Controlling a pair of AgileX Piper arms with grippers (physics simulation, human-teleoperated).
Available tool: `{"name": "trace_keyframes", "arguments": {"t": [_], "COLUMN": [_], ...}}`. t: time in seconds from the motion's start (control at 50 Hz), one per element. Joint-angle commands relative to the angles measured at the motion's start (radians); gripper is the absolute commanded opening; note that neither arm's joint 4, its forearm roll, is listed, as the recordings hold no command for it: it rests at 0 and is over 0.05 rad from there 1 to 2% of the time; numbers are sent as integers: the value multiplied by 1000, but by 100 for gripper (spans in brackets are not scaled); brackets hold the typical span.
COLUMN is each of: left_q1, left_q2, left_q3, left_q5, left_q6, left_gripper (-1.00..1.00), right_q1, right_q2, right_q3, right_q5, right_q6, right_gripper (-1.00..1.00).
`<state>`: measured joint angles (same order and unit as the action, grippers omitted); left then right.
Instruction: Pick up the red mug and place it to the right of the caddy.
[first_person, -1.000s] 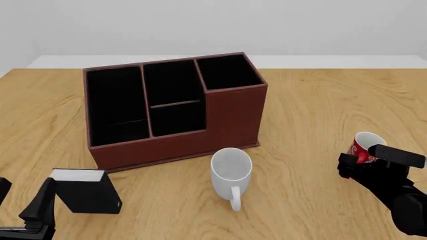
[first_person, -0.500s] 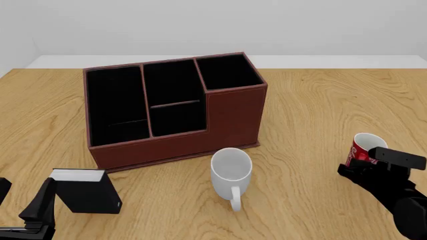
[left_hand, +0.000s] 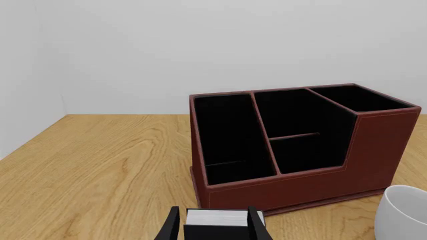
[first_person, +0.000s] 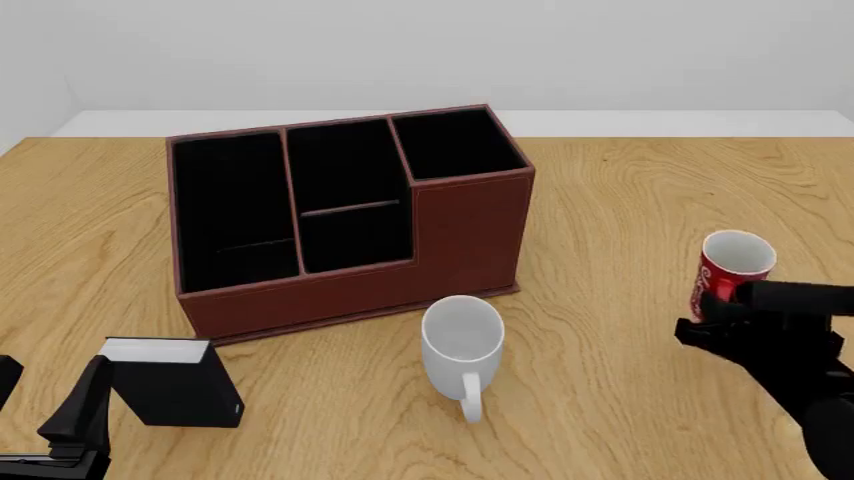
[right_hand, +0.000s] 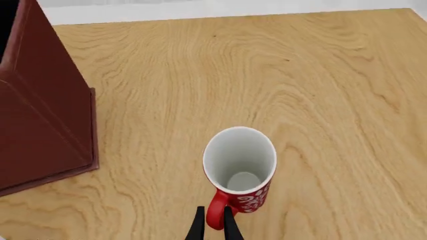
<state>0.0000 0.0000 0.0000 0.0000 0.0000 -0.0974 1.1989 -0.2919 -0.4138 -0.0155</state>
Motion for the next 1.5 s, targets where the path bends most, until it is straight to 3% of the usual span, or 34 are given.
{"name": "trace_keyframes", "arguments": {"t": [0.02, 0.18, 0.24, 0.66, 0.74, 0.78, 0.9, 0.94, 0.98, 1.1, 1.5], "left_q1": [0, 0, 0, 0, 0, 0, 0, 0, 0, 0, 0], "left_q2": [0, 0, 0, 0, 0, 0, 0, 0, 0, 0, 0], "left_q3": [0, 0, 0, 0, 0, 0, 0, 0, 0, 0, 0], "left_q5": [0, 0, 0, 0, 0, 0, 0, 0, 0, 0, 0], "left_q6": [0, 0, 0, 0, 0, 0, 0, 0, 0, 0, 0], "left_gripper": [100, 100, 100, 100, 100, 100, 100, 100, 100, 100, 100], "right_q1": [60, 124, 167, 265, 286, 314, 327, 355, 341, 344, 315], "right_q2": [-41, 23, 54, 290, 346, 382, 438, 456, 468, 522, 587], "right_q3": [-82, -161, -199, -462, -505, -530, -578, -589, -602, -648, -667], "right_q5": [50, 31, 33, 85, 86, 95, 91, 95, 91, 104, 93], "right_q6": [-48, -63, -34, 13, 30, 77, 84, 115, 101, 127, 132], "right_gripper": [-100, -100, -100, -100, -100, -100, -100, -100, -100, -100, -100]}}
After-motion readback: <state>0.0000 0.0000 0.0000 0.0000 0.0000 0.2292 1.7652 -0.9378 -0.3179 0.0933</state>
